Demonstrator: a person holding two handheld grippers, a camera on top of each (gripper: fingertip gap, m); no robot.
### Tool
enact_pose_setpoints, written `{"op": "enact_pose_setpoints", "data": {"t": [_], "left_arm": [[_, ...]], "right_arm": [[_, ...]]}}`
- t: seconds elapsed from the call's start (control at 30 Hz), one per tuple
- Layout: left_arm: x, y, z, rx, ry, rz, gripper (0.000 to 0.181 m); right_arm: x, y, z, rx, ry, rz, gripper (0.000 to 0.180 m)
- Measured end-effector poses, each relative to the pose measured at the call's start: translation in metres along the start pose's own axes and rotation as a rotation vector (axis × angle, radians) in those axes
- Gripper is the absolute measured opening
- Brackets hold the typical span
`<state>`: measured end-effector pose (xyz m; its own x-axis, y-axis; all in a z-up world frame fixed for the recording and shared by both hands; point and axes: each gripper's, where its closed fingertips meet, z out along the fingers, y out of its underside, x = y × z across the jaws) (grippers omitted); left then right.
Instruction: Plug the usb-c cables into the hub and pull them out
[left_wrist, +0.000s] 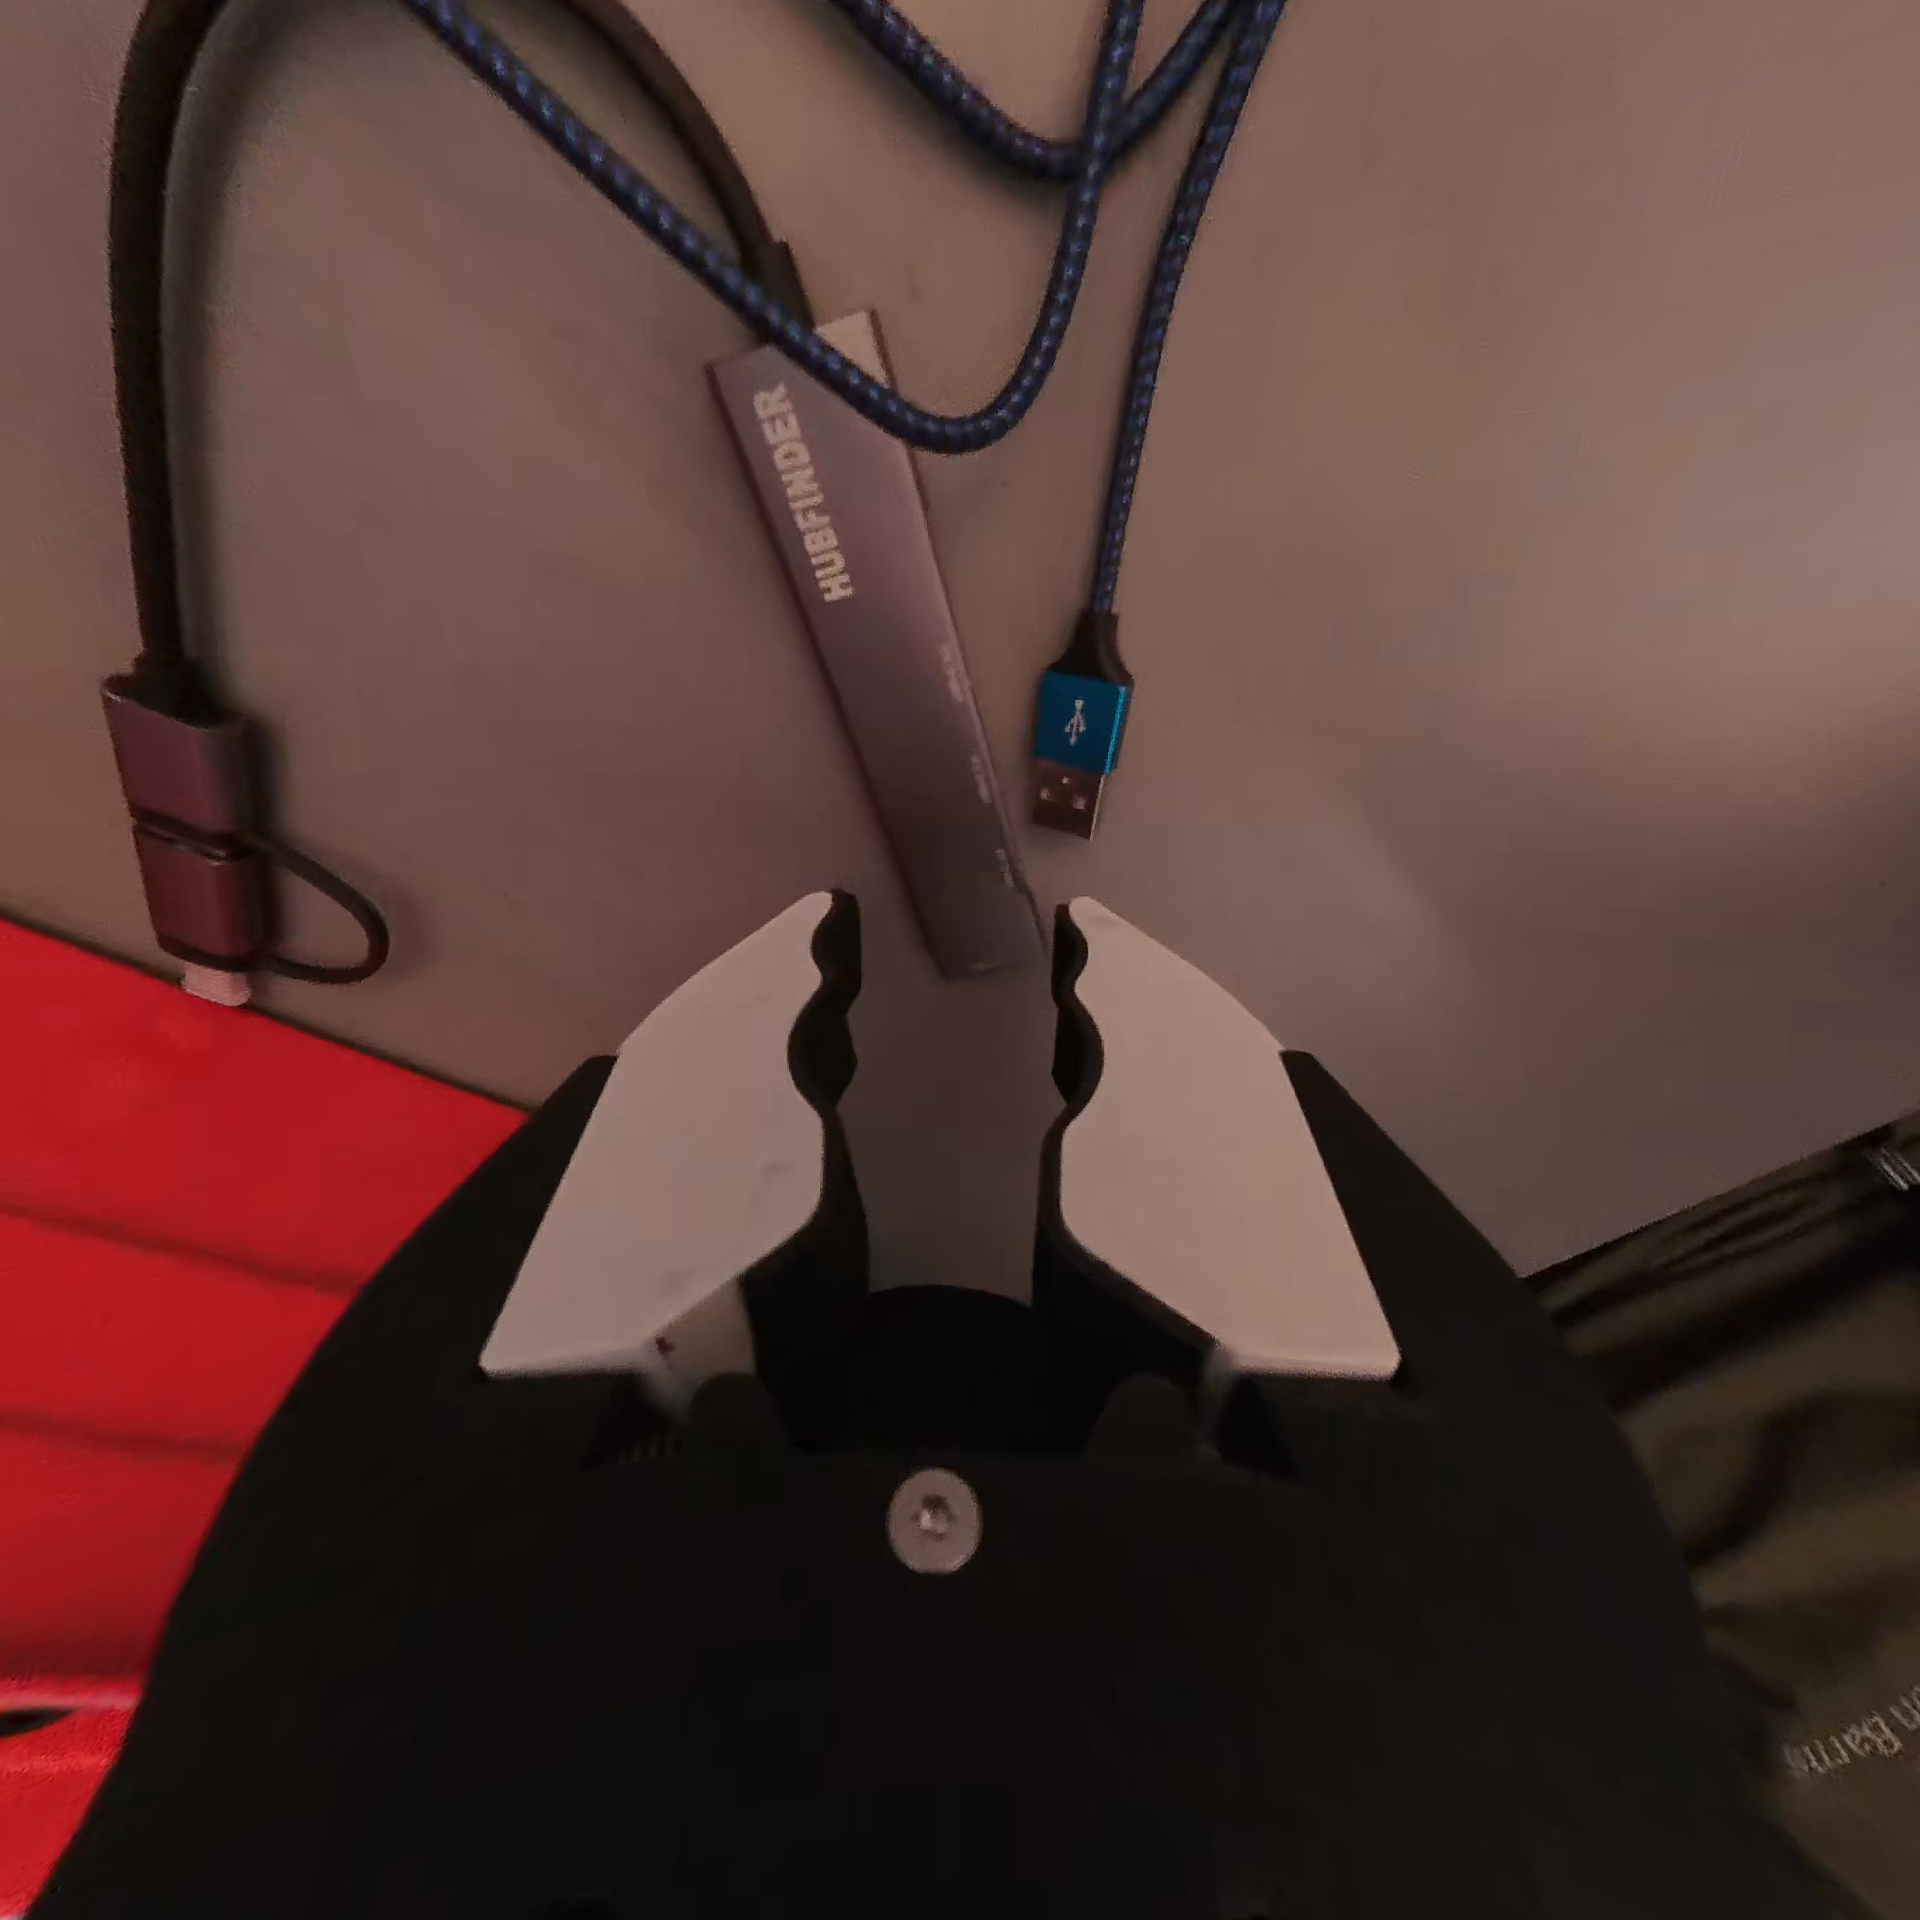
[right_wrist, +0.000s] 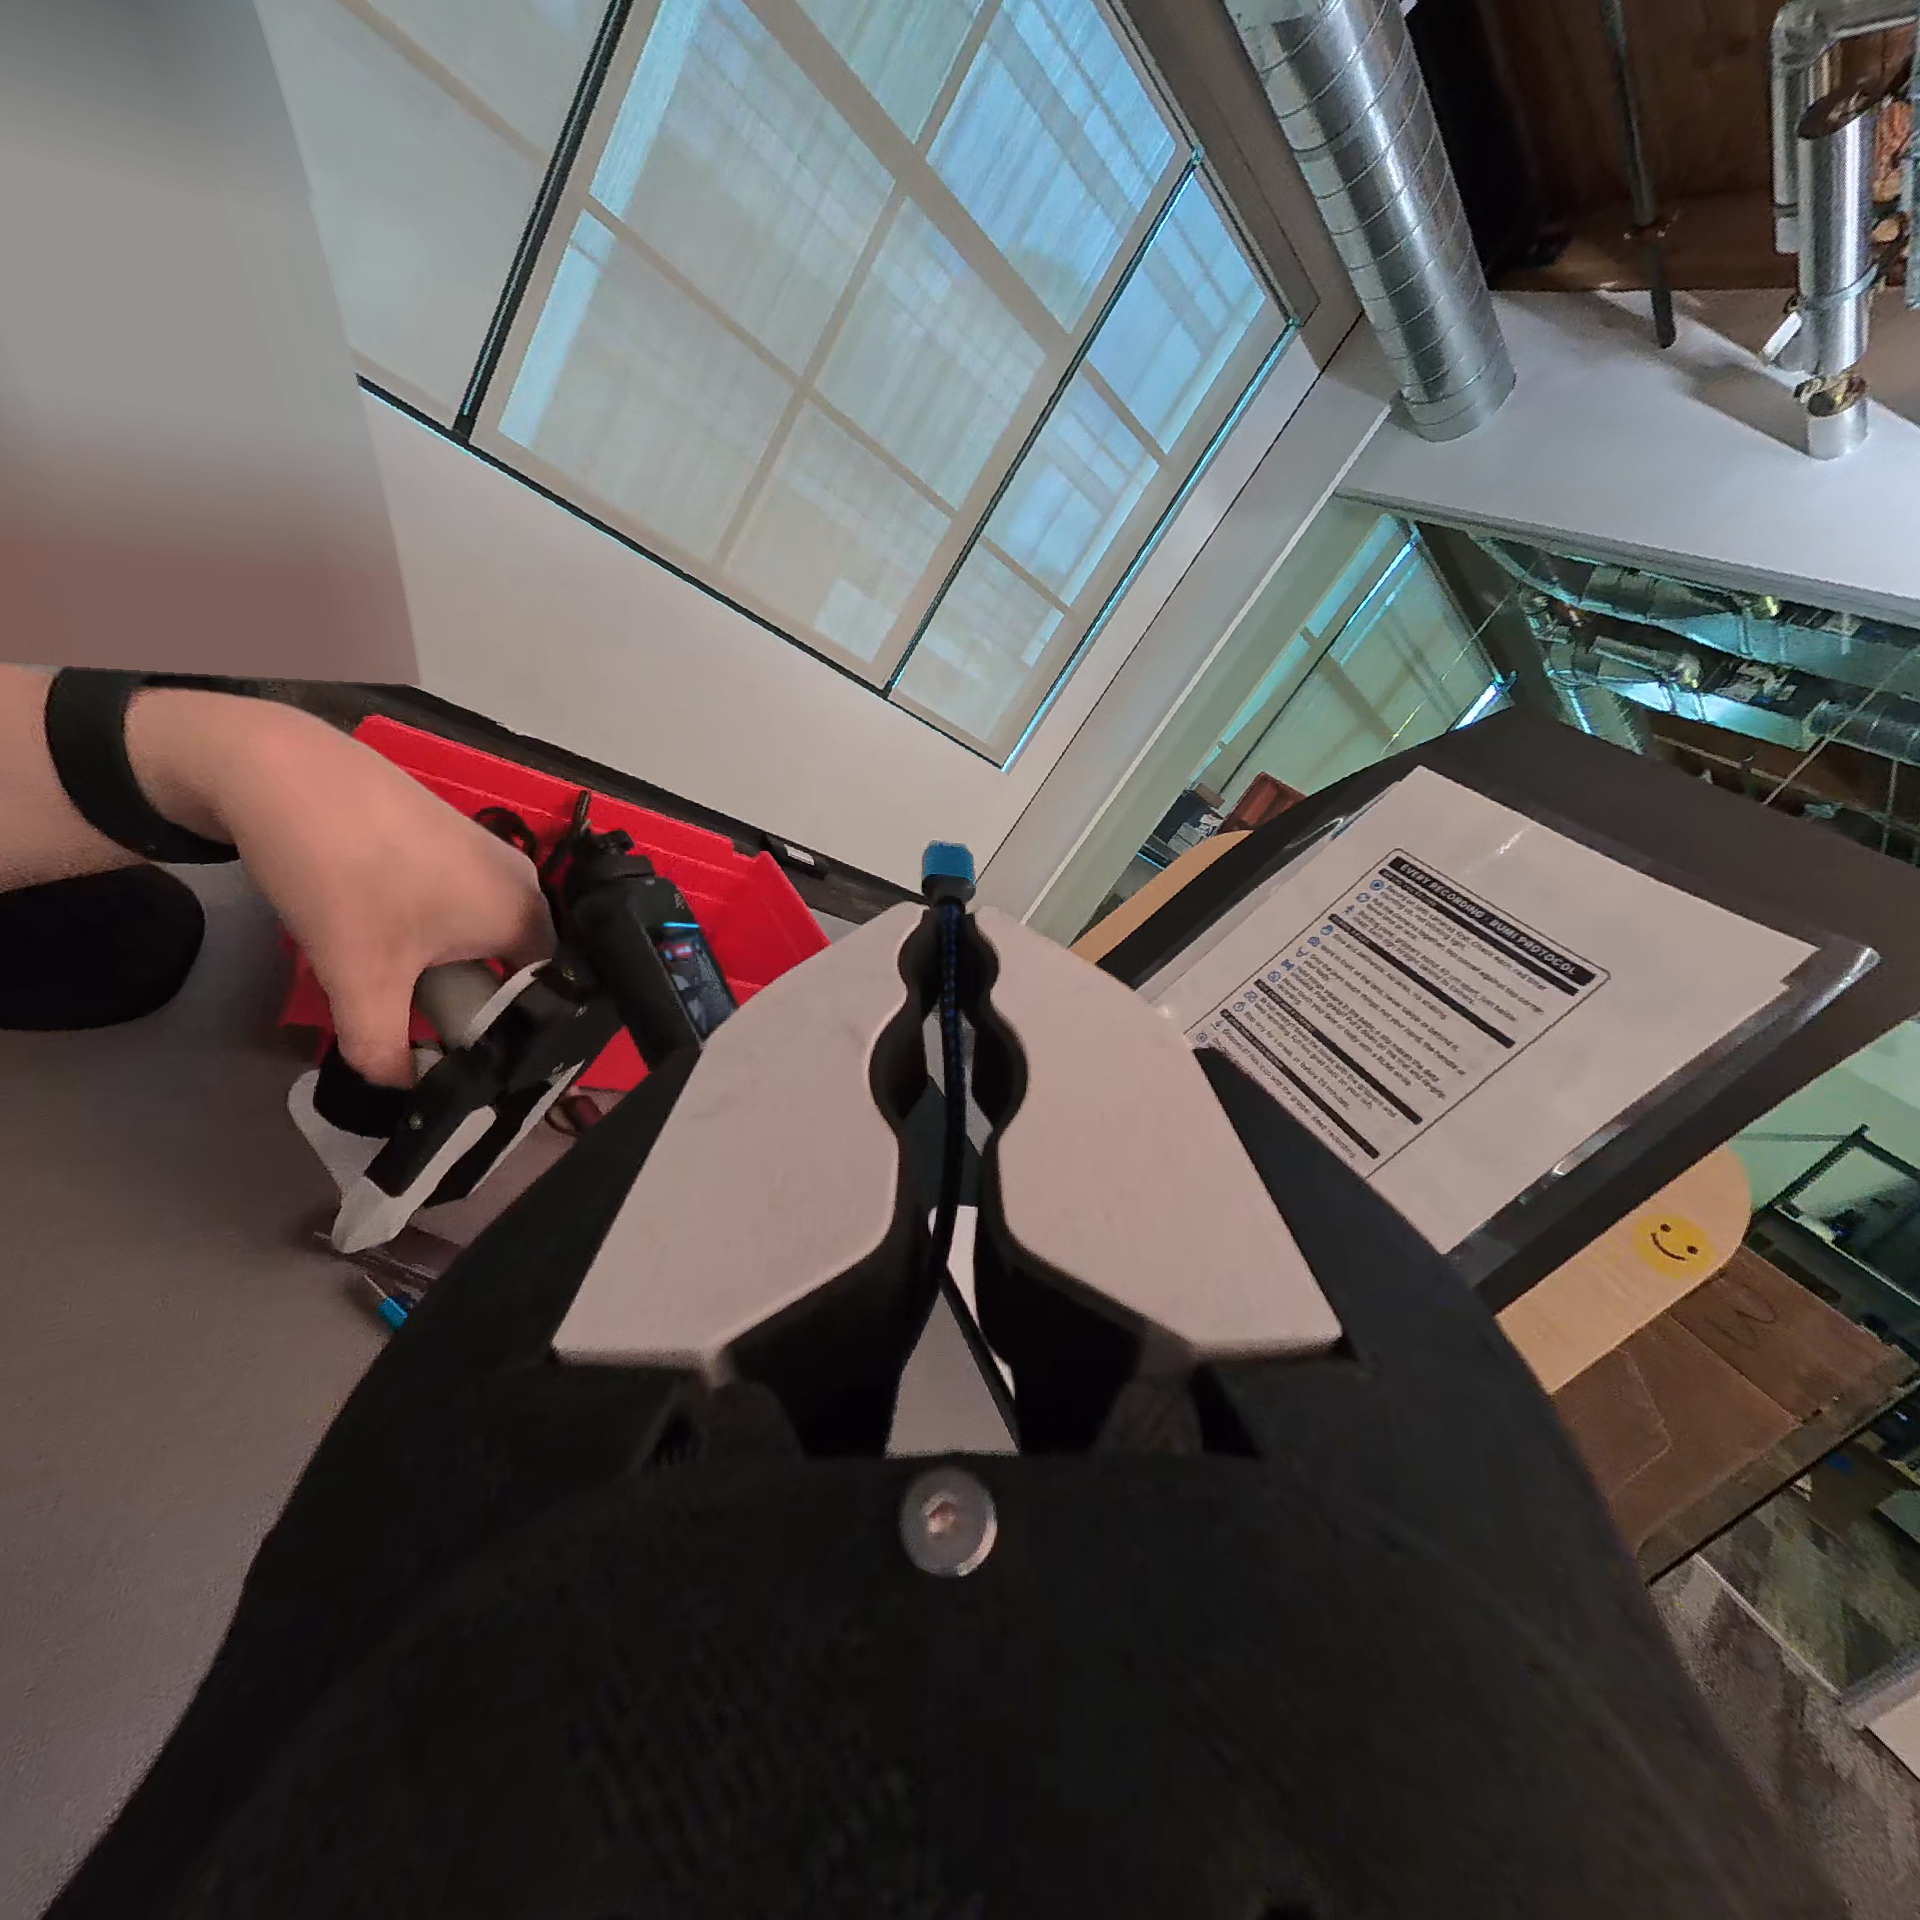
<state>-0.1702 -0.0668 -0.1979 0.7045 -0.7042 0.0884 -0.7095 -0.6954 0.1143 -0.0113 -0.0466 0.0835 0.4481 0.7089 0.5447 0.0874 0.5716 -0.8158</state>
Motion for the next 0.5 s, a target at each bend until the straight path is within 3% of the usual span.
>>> {"op": "enact_pose_setpoints", "data": {"t": [0.5], "left_arm": [[-0.01,-0.001,0.01,-0.029,-0.129,0.018,0.023]], "right_arm": [[0.0,0.01,-0.002,-0.016,0.002,-0.007,0.003]]}}
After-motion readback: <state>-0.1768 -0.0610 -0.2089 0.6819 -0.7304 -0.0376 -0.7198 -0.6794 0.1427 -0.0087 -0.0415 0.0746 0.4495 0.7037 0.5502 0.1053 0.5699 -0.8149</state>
